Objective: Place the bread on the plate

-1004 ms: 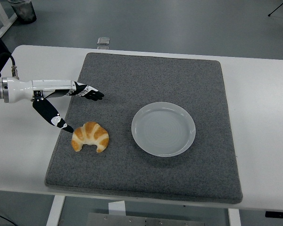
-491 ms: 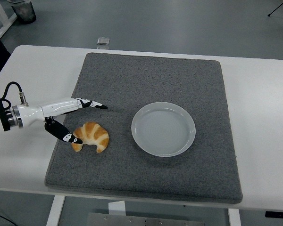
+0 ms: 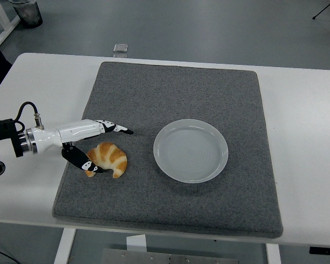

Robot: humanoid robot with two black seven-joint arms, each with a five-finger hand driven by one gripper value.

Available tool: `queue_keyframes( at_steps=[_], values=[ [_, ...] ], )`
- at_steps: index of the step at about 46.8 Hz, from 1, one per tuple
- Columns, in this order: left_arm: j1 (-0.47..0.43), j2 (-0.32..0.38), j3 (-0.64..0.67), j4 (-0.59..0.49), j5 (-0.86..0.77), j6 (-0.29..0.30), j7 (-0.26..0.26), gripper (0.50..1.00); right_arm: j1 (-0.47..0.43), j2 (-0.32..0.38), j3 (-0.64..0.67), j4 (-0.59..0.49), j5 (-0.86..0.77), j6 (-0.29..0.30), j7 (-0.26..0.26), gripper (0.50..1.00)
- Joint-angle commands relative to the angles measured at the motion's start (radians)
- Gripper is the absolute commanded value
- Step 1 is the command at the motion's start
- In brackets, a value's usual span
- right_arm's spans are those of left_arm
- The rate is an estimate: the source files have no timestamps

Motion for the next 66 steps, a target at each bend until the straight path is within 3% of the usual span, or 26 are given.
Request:
queue_keyframes(
  at_steps=[1, 27, 36, 49, 61, 66],
  values=[
    [0.002, -0.013, 0.0, 0.012, 0.013, 0.002, 0.0, 0.992, 0.0, 0.0, 0.0, 0.0, -0.001, 0.0, 0.0, 0.952],
    [0.012, -0.05, 0.001, 0.047, 0.05, 0.006, 0.003, 0.981, 0.0, 0.0, 0.0, 0.0, -0.001, 0.0, 0.0, 0.954],
    [0.017, -0.049, 0.009, 0.047, 0.056, 0.006, 0.003, 0.954, 0.0, 0.0, 0.0, 0.0, -0.001, 0.0, 0.0, 0.954],
    [0.017, -0.043, 0.015, 0.047, 0.065, 0.006, 0.003, 0.812, 0.0, 0.0, 0.0, 0.0, -0.001, 0.0, 0.0, 0.952],
    [0.016, -0.04, 0.015, 0.047, 0.083, 0.006, 0.005, 0.5, 0.0, 0.0, 0.0, 0.0, -0.001, 0.0, 0.0, 0.952],
    [0.016, -0.038, 0.015, 0.047, 0.083, 0.006, 0.005, 0.5, 0.0, 0.0, 0.0, 0.0, -0.001, 0.0, 0.0, 0.952]
  ],
)
